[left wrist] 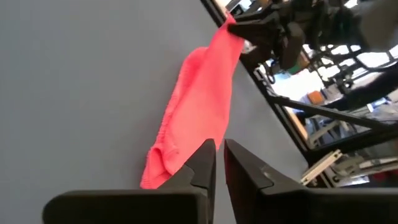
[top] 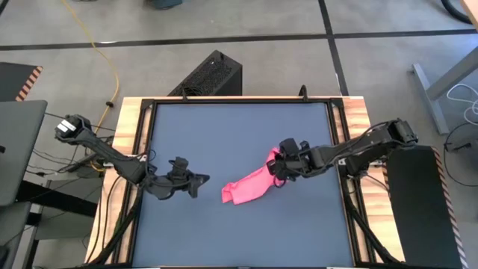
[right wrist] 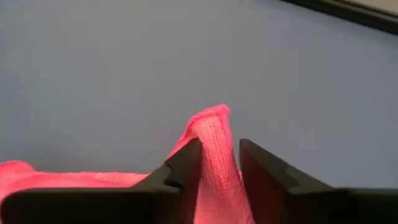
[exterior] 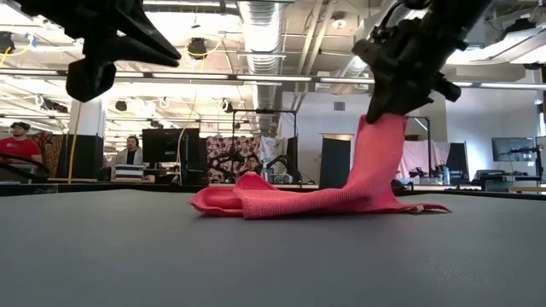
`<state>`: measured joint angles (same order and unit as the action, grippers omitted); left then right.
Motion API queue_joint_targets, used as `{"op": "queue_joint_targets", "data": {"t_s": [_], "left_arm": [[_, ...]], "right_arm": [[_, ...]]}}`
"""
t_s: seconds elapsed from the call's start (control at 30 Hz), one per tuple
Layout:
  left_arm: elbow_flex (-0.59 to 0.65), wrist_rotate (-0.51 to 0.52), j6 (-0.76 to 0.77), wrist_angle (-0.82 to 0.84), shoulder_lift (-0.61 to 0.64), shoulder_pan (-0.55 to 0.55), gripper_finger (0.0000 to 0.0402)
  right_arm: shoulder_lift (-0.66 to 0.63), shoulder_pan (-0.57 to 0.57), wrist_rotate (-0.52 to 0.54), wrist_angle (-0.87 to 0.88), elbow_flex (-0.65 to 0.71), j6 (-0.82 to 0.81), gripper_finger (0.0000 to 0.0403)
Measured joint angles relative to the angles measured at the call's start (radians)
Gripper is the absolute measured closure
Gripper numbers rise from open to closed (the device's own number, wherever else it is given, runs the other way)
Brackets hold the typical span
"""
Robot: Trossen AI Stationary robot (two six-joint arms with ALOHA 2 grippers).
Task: Roll towel
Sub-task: Fold the pink towel
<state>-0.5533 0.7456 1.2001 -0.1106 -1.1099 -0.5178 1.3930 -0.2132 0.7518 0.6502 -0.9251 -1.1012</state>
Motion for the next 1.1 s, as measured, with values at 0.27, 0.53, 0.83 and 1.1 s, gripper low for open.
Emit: {"op": "queue_joint_targets", "data": {"t_s": [0.27, 0.53, 0.83, 1.1], "left_arm": [[0.000, -0.017, -0.010, 0.047, -0.004, 0.058, 0.0351], [0.000, -0.196, -0.047, 0.037, -0.004, 0.165, 0.0354], [0.000, -0.452, 0.037, -0.180, -0.134, 0.250, 0.0355], [0.000, -0.554, 0.175, -0.604, -0.440, 0.267, 0.0355]], "right_arm": [[-0.007, 0.108, 0.005, -0.003, 0.000, 0.033, 0.0173], [-0.086, 0.160, -0.179, 0.020, -0.001, 0.229, 0.0176], [-0.206, 0.194, -0.426, 0.035, 0.127, 0.188, 0.0197], [-0.350, 0.192, -0.519, -0.189, 0.347, 0.025, 0.0202]]}}
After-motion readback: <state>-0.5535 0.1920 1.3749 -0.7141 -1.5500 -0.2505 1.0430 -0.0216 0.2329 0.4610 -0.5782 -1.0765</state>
